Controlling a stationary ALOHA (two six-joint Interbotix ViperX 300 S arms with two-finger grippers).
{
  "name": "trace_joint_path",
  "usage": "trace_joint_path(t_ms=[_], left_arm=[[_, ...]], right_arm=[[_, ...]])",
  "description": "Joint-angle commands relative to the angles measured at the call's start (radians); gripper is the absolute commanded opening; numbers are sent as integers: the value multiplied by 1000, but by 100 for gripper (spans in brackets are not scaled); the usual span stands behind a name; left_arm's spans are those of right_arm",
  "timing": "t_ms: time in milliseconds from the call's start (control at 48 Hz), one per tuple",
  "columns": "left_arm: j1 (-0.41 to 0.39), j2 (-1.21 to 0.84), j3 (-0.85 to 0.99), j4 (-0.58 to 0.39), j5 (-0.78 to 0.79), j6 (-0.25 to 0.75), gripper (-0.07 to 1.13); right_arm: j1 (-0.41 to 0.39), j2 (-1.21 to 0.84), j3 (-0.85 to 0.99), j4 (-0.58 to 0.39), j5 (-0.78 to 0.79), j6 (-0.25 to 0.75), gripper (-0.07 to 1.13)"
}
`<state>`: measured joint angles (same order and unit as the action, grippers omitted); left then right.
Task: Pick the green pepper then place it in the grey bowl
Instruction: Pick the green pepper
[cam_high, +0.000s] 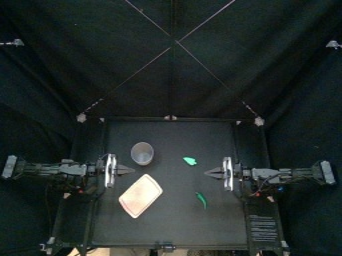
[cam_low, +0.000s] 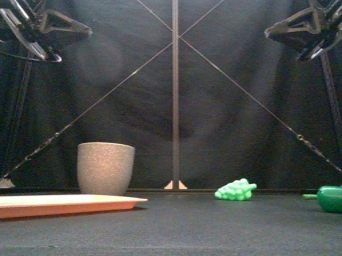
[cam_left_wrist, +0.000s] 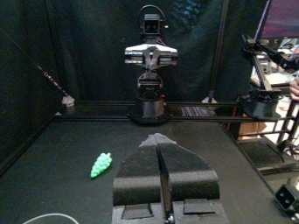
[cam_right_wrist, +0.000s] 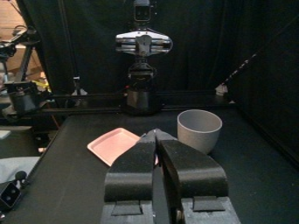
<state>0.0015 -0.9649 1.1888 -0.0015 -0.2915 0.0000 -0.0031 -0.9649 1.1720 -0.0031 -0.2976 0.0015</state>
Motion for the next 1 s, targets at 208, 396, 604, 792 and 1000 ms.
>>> trace_joint_path(t_ms=[208,396,604,792,1000], left_arm=[[40,2,-37,3,72,2,8],[51,0,-35,6,72,3,8],[71,0,-34,8,72,3,8],[78,0,-32,6,72,3,8],[87,0,-32,8,69,3,8]], right_arm=[[43,64,-26,225,100,152,21],[48,124,-29,319,186,267,57],[51,239,-17,333,193,385,106],[118,344,-18,333,288,502,104],[175,394,-28,345,433,647,104]])
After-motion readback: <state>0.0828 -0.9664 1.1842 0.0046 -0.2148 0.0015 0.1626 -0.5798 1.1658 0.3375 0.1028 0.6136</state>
